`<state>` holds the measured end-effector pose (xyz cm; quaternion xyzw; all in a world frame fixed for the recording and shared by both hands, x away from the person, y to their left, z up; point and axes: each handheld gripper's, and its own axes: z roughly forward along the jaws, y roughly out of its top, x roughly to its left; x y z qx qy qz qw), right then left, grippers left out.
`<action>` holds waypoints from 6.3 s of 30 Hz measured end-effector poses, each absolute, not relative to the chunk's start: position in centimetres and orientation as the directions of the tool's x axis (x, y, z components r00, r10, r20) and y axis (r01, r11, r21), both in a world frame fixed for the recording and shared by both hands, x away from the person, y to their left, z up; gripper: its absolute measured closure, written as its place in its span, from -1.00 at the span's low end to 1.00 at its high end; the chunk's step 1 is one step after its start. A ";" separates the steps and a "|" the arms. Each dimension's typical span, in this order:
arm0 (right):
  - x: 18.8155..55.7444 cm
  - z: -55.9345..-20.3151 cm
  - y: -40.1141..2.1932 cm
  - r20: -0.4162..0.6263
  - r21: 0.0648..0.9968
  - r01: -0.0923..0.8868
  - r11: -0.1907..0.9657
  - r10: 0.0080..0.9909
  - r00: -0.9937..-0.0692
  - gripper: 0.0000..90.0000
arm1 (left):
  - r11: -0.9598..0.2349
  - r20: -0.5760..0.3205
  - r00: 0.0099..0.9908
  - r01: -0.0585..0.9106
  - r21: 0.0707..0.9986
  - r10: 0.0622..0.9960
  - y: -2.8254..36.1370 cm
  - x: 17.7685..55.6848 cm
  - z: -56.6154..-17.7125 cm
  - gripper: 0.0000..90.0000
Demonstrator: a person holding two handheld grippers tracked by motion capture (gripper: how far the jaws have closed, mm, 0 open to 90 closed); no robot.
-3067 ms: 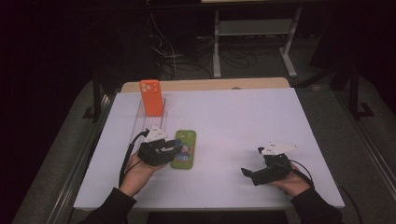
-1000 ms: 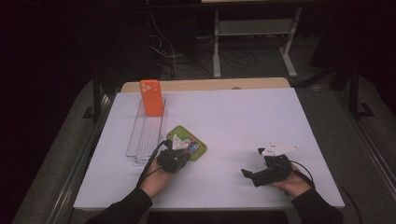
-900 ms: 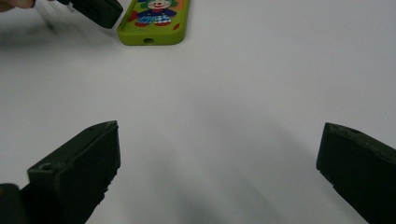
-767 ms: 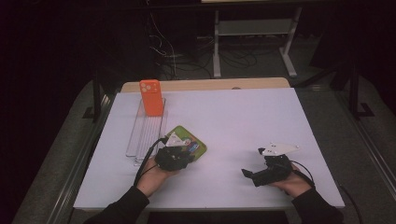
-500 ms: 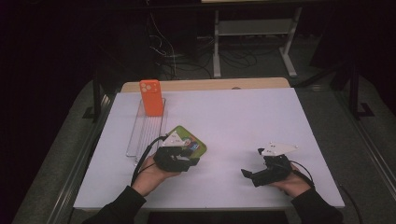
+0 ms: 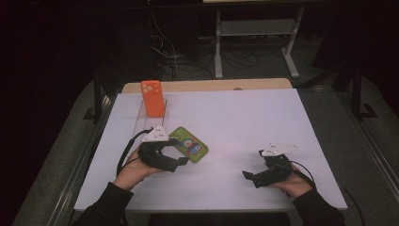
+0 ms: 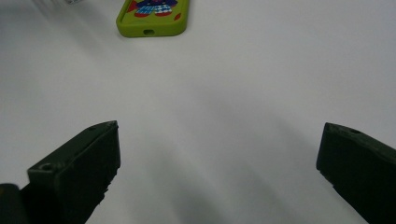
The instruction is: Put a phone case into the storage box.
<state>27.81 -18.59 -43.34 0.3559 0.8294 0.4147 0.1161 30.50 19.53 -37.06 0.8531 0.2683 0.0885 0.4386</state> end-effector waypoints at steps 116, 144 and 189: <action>37.3 -43.5 0.9 0.058 0.561 0.562 0.607 0.649 -0.758 -0.65 | -0.439 -0.077 0.786 0.421 0.794 0.614 24.1 31.5 -37.8 -1.00; 36.6 -38.1 -10.8 0.011 0.604 0.375 0.703 0.463 -0.886 -0.67 | -0.527 -0.009 0.899 0.264 0.808 0.437 18.9 34.2 -36.1 -1.00; 33.3 -37.1 -10.2 0.043 0.612 0.085 0.787 0.073 -0.996 -0.67 | -0.782 0.010 0.999 -0.034 0.622 -0.036 10.4 33.5 -38.4 -0.71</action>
